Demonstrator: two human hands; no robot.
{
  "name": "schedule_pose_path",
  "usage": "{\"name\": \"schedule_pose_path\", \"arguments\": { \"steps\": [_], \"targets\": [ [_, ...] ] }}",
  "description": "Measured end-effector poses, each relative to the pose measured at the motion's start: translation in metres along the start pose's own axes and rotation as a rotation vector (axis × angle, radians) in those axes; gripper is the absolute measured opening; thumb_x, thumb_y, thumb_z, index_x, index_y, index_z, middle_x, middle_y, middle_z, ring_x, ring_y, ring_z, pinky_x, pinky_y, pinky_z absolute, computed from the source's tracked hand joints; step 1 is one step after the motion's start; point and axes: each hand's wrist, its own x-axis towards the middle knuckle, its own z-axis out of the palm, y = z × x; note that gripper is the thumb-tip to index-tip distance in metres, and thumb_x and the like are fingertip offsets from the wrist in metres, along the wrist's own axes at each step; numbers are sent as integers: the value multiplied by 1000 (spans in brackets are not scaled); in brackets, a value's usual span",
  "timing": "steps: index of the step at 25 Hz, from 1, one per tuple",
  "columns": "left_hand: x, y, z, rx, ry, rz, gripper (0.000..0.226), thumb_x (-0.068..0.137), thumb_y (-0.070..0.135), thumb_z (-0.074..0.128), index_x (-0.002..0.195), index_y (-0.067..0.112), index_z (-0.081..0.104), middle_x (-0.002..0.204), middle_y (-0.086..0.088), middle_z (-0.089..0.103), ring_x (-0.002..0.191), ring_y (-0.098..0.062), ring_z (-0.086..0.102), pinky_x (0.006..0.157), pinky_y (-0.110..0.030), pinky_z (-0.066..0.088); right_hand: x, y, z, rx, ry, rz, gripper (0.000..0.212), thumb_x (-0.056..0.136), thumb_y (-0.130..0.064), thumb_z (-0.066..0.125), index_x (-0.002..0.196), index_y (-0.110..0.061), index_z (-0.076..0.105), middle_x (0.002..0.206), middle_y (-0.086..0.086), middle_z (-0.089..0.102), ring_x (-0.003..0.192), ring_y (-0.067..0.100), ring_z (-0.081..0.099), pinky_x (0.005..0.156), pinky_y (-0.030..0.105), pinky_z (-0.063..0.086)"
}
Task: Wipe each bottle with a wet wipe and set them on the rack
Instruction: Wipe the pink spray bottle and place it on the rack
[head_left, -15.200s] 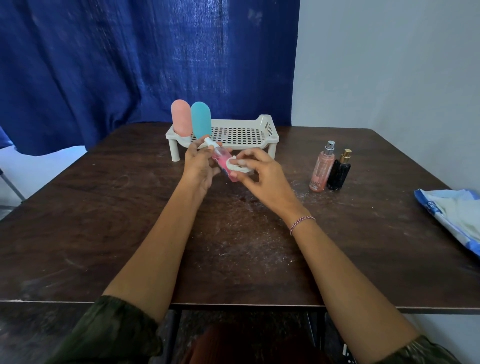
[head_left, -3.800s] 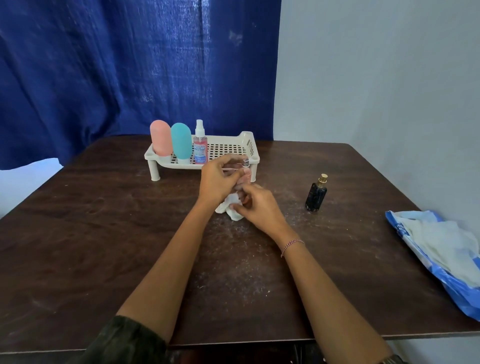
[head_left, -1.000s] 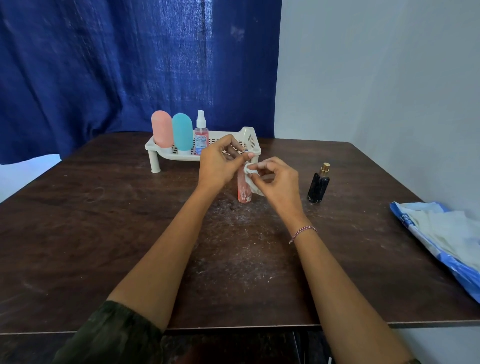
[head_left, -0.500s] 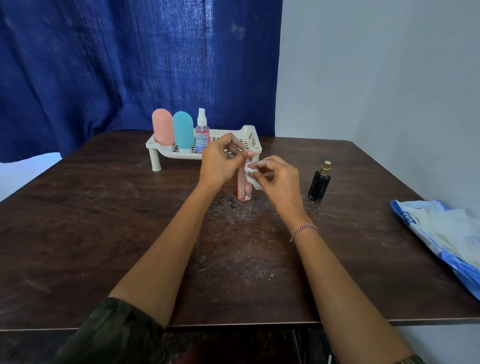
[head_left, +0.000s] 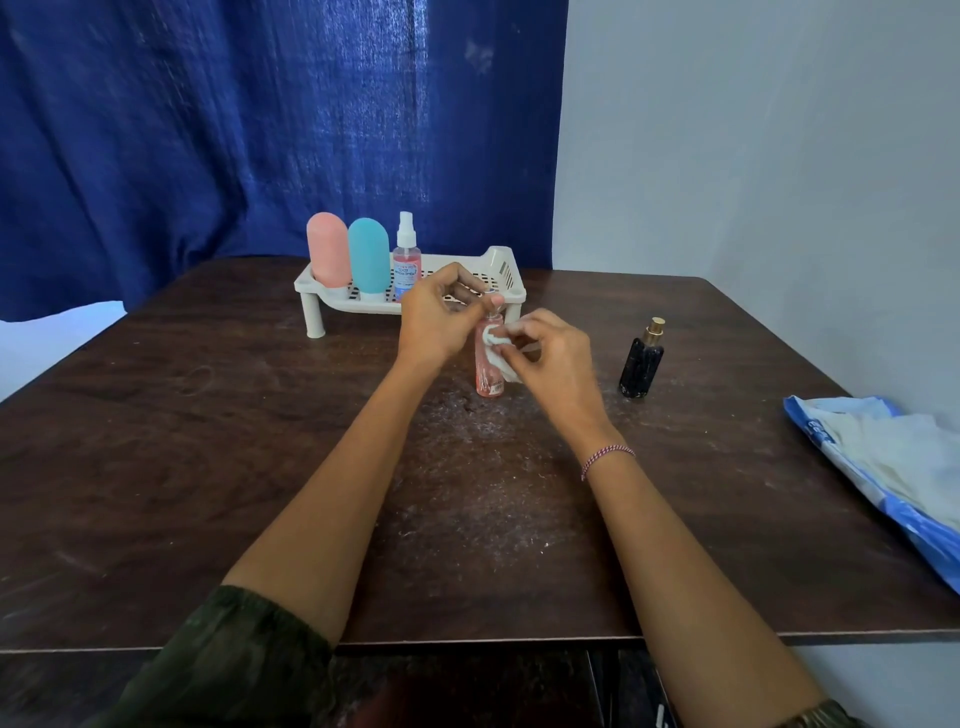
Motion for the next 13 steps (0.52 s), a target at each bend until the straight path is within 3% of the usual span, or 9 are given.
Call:
{"name": "schedule_pose_path", "arguments": {
  "steps": [3, 9, 11, 13],
  "targets": [
    [-1, 0, 1, -1, -4, -10, 15, 78, 24, 77, 83, 21, 63, 81, 17, 62, 78, 4, 61, 60, -4, 46, 0, 1, 2, 18, -13, -1, 17, 76, -9, 73, 93, -7, 72, 94, -1, 64, 76, 3, 59, 74, 11, 51],
    [0, -2, 2, -24, 49, -59, 13, 79, 22, 76, 83, 22, 64, 79, 18, 62, 77, 5, 60, 60, -6, 44, 1, 11, 1, -117, -381, 118, 19, 71, -9, 78, 89, -10, 74, 97, 5, 70, 83, 15, 63, 85, 33, 52],
    [-1, -2, 3, -25, 51, -62, 12, 80, 21, 75, 85, 20, 64, 81, 16, 62, 79, 2, 60, 64, -10, 46, 1, 9, 2, -126, -360, 98, 18, 72, -9, 77, 90, -9, 74, 97, 5, 70, 82, 13, 62, 85, 33, 52],
    [0, -3, 2, -37, 53, -60, 13, 80, 21, 75, 86, 18, 64, 82, 13, 63, 79, 0, 61, 62, -9, 48, 2, 5, 2, -112, -213, 42, 18, 75, -9, 75, 93, -7, 73, 94, 5, 68, 78, 10, 60, 80, 27, 53]
  ]
}}
